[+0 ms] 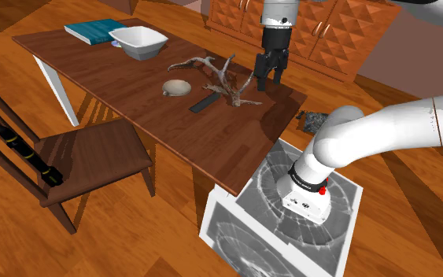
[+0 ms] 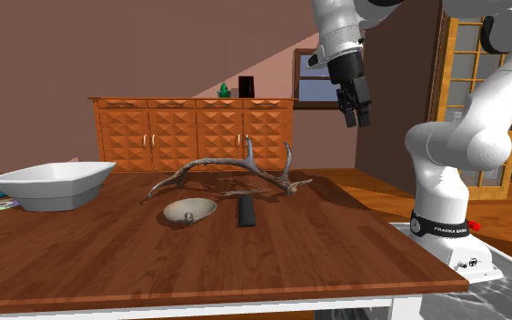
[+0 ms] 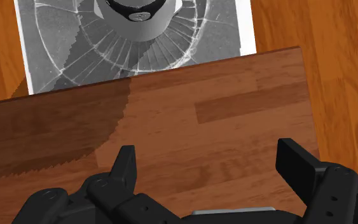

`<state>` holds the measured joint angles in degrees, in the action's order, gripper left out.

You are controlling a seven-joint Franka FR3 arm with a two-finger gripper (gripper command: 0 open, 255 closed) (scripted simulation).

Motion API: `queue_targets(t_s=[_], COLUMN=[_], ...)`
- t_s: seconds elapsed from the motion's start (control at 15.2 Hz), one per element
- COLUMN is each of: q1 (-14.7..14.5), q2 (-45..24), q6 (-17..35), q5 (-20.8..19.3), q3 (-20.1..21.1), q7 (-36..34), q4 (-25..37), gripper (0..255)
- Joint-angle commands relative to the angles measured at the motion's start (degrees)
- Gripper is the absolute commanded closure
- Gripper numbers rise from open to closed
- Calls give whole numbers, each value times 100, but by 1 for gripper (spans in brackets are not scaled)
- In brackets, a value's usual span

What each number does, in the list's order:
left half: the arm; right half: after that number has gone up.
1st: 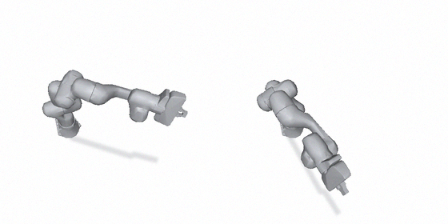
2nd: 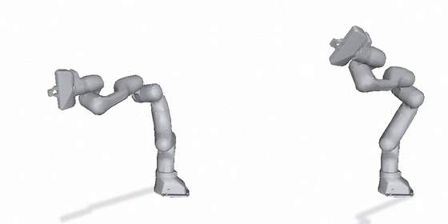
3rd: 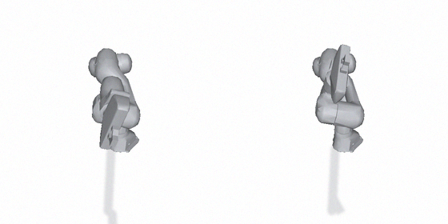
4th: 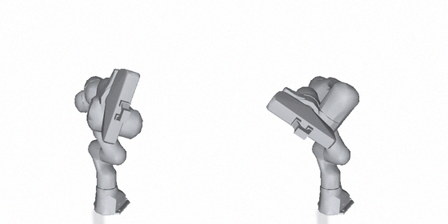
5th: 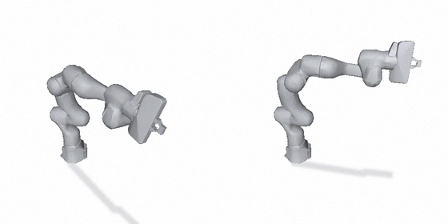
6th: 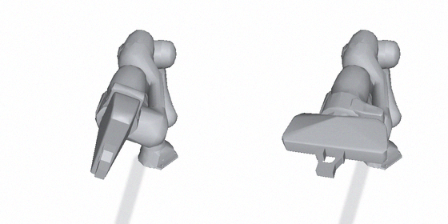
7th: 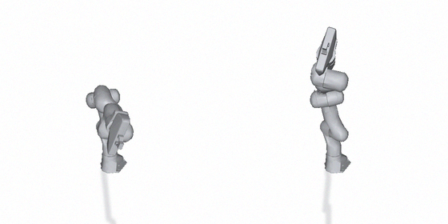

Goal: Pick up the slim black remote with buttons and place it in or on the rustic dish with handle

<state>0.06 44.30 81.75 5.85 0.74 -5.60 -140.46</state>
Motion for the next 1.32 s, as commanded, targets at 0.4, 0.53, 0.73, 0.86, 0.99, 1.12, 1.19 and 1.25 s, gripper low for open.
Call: queue_targets(t_s=[0.4,0.53,0.73,0.86,0.99,1.12,1.19,1.25], q1=[384,533,798,999,1217,1447,1566,1683], q2=[-579,-872,-1382,-1759,-2155,-2566,-2774,-2983], q6=[1430,1906,2589,3012,3399,3742,3894,4031], q5=[382,422,379,270,90,-165,-320,-493], q3=[877,1153,1550,1797,2026,2232,2327,2412], q7=[-1873,-2498,-3454,-4114,-4801,-5519,-5889,-6267], q4=[-320,-338,-288,-206,-90,58,142,233], gripper=[0,0,0,0,0,0,0,0])
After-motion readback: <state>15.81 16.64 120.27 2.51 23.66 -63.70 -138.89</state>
